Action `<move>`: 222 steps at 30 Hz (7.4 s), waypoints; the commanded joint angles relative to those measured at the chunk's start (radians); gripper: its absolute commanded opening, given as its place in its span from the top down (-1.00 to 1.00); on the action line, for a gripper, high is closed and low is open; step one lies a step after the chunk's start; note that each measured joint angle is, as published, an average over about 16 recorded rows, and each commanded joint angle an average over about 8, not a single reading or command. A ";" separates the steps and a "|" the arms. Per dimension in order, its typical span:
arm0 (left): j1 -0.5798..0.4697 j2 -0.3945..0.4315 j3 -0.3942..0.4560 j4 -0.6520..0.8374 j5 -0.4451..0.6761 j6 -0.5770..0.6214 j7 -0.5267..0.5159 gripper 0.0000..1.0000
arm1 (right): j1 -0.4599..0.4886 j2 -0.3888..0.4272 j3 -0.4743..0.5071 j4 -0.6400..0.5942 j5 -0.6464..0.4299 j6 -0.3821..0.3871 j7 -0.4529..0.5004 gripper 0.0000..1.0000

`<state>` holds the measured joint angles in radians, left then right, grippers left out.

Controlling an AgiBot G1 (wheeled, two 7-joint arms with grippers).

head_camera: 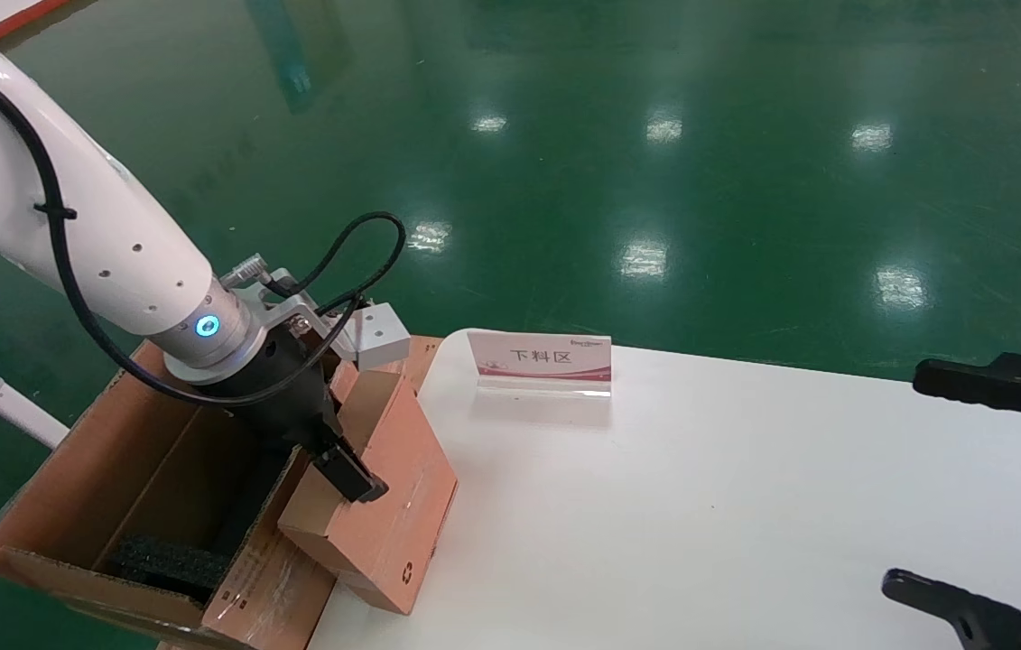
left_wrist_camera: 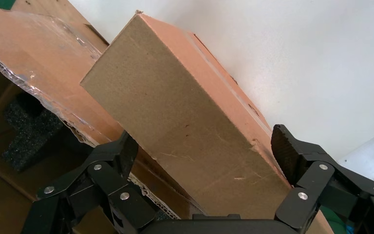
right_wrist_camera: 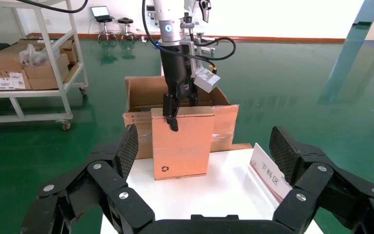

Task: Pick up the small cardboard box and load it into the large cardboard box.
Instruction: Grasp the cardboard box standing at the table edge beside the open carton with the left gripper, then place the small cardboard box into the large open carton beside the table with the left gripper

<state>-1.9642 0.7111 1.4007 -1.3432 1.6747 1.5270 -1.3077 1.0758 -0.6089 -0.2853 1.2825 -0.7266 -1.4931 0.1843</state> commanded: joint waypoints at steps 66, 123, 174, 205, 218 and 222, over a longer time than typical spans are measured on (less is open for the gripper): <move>-0.326 -0.277 -0.241 0.169 -0.116 -0.023 0.217 1.00 | 0.001 0.000 -0.002 -0.001 0.001 0.000 -0.001 1.00; -0.282 0.101 0.524 1.024 -0.217 -0.043 0.438 1.00 | 0.002 0.002 -0.005 -0.001 0.004 0.002 -0.003 -1.00; -0.114 0.142 0.573 1.019 -0.132 -0.273 0.302 1.00 | 0.002 0.003 -0.008 -0.001 0.006 0.003 -0.004 -1.00; -0.041 0.168 0.584 1.012 -0.122 -0.303 0.241 -1.00 | 0.002 0.004 -0.010 -0.001 0.007 0.004 -0.005 -1.00; -0.045 0.167 0.584 1.013 -0.122 -0.302 0.243 -1.00 | 0.002 0.004 -0.009 -0.001 0.006 0.004 -0.005 -1.00; -0.052 0.167 0.583 1.007 -0.122 -0.308 0.250 -1.00 | 0.002 0.004 -0.009 -0.001 0.007 0.004 -0.005 -1.00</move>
<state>-2.0284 0.8731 1.9790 -0.3535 1.5497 1.2125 -1.0434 1.0782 -0.6053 -0.2946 1.2810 -0.7201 -1.4895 0.1794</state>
